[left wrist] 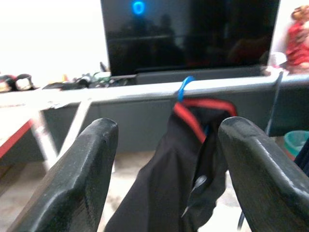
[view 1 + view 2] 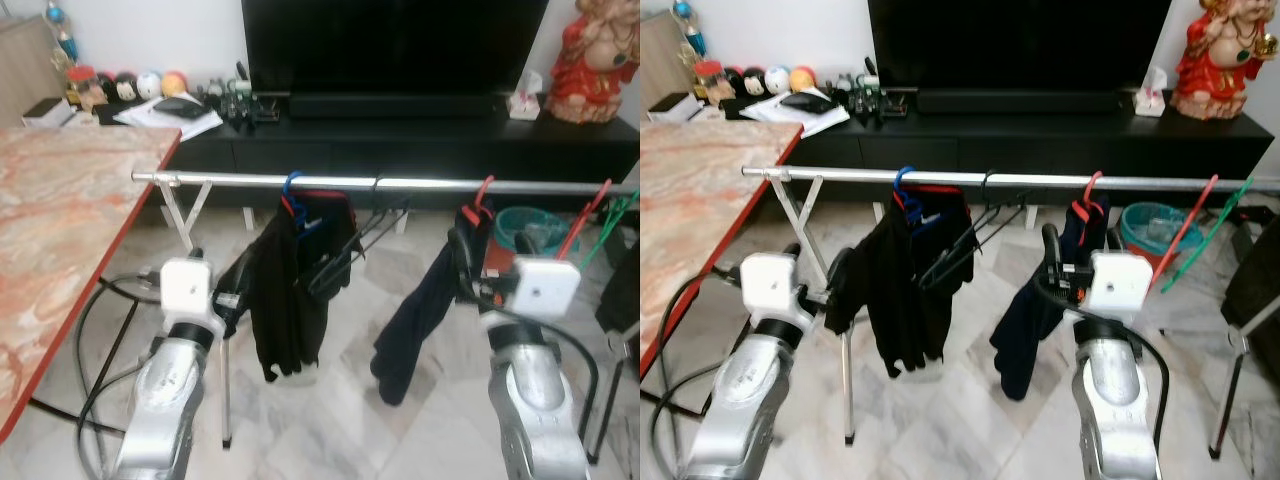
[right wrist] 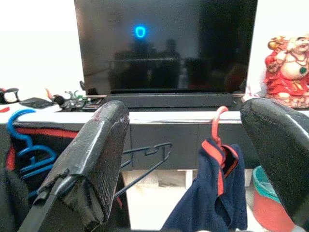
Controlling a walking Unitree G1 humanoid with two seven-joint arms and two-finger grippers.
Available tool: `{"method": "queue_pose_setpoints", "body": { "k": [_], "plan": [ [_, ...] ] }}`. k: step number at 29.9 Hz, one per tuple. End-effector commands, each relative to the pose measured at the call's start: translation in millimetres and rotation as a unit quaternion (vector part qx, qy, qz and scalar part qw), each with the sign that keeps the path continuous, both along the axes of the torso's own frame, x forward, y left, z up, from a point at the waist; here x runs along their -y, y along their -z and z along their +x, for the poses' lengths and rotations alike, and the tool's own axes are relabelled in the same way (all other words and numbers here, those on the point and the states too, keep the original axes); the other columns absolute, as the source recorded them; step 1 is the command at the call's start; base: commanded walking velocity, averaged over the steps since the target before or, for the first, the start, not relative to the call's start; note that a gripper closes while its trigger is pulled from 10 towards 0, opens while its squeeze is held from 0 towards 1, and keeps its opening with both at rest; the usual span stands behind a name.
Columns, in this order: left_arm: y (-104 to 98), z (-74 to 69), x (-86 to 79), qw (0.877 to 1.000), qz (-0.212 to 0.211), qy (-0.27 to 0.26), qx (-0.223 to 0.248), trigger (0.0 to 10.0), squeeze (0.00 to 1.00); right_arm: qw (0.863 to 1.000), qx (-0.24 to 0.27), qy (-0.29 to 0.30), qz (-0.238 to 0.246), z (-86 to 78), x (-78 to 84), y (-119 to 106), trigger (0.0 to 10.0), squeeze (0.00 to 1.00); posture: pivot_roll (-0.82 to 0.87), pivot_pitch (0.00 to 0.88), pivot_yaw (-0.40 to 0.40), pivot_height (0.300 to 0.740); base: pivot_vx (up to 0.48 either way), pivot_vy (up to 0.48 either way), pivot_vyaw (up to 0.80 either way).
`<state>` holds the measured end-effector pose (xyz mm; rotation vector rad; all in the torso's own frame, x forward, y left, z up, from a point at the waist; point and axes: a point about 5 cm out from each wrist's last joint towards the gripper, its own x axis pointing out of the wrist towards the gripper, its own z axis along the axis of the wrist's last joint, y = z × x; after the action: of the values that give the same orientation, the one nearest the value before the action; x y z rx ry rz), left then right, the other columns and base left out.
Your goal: Hang hanger
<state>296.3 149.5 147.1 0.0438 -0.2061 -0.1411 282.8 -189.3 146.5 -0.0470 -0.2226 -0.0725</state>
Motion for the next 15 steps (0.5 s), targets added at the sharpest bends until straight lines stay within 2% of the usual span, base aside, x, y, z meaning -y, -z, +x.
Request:
{"method": "queue_pose_setpoints", "body": {
  "k": [1, 2, 5, 8, 11, 15],
  "plan": [
    [2.2, 4.9, 1.4, 1.0, 0.003, 0.004, -0.003, 10.0, 0.0, 1.0, -0.006, 0.011, 0.001, 2.5, 5.1, 2.8, 10.0, 0.0, -0.04, 0.0, 0.003, 0.74, 0.0, 0.0, 0.0],
    [2.2, 4.9, 1.4, 1.0, 0.003, 0.004, -0.003, 10.0, 0.0, 1.0, -0.006, 0.011, 0.001, 2.5, 5.1, 2.8, 10.0, 0.0, -0.04, 0.0, 0.003, 0.74, 0.0, 0.0, 0.0],
    [-6.4, 16.9, 3.1, 1.0, 0.002, 0.004, 0.004, 10.0, 0.0, 1.0, -0.003, 0.002, 0.006, 13.1, -0.2, -2.6, 10.0, 0.0, -0.05, 0.0, 0.009, 0.74, 0.0, 0.0, 0.0],
    [-16.8, 30.5, 7.0, 1.0, -0.006, 0.003, 0.021, 10.0, 0.0, 1.0, -0.003, -0.021, 0.012, 26.9, -12.3, -3.6, 10.0, 0.0, -0.03, 0.021, 0.003, 0.74, 0.0, 0.0, 0.0],
    [-20.3, 34.2, 10.2, 1.0, -0.014, 0.002, 0.024, 10.0, 0.0, 0.999, -0.001, -0.033, 0.017, 30.4, -22.1, -5.0, 10.0, 0.0, -0.02, 0.057, 0.003, 0.74, 0.0, 0.0, 0.0],
    [-20.4, 34.0, 11.3, 1.0, -0.015, 0.001, 0.027, 10.0, 0.0, 0.999, 0.003, -0.044, 0.012, 34.9, -26.0, -9.0, 10.0, 0.0, -0.02, 0.089, 0.01, 0.74, 0.0, 0.0, 0.0]
  ]
}}
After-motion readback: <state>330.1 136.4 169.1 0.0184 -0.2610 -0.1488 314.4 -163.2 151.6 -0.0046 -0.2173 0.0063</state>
